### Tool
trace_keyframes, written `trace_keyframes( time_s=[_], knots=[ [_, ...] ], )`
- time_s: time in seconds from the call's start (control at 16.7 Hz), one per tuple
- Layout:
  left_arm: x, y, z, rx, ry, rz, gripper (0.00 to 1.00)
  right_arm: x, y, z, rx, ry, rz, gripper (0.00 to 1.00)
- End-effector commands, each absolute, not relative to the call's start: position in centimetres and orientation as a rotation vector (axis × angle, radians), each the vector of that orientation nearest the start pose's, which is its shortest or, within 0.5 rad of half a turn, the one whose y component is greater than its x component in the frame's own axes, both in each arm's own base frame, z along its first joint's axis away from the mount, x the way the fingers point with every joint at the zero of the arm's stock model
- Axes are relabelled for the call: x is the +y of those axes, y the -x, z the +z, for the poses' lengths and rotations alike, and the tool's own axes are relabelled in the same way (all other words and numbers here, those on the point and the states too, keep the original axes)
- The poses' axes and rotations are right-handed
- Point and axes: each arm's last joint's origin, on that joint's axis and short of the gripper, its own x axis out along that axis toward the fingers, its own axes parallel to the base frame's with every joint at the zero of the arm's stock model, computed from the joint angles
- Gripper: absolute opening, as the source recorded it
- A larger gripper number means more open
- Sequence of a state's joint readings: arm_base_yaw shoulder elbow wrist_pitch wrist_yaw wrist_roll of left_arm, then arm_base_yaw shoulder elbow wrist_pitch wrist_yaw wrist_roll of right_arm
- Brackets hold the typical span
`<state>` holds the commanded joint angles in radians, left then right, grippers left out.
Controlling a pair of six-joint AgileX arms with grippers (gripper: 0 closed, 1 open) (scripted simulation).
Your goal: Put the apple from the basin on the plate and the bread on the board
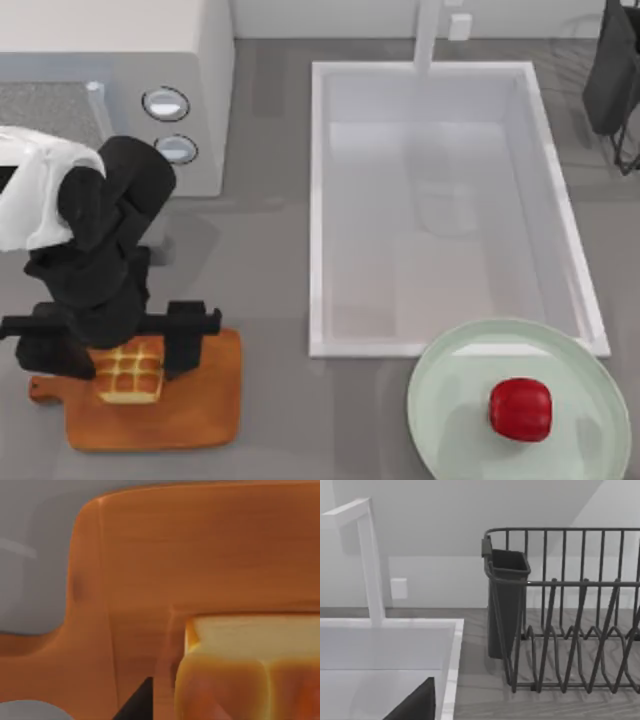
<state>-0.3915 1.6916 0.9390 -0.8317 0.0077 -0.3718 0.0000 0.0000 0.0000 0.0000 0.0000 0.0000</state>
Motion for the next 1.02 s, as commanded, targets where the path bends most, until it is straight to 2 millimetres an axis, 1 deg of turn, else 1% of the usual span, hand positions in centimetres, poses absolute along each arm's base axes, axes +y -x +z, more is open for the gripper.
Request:
trace_keyframes(
  time_s=[0.06, 0.6, 0.66, 0.84, 1.02],
  knots=[
    [-10.4, -25.6, 13.9, 1.586, -0.013, -0.016, 1.00, -0.1, -10.6, 16.0, 0.000, 0.000, 0.000, 1.00],
    [-10.4, -25.6, 13.9, 1.585, -0.012, -0.016, 1.00, -0.1, -10.6, 16.0, 0.000, 0.000, 0.000, 1.00],
    [-10.2, -25.6, 14.1, 1.573, -0.002, -0.008, 1.00, -0.1, -10.6, 16.0, 0.000, 0.000, 0.000, 1.00],
    [-8.0, -25.5, 15.1, 1.466, 0.072, 0.040, 1.00, -0.1, -10.6, 16.0, 0.000, 0.000, 0.000, 1.00],
    [-5.4, -24.7, 17.5, 1.243, 0.153, 0.048, 1.00, -0.1, -10.6, 16.0, 0.000, 0.000, 0.000, 1.00]
  ],
)
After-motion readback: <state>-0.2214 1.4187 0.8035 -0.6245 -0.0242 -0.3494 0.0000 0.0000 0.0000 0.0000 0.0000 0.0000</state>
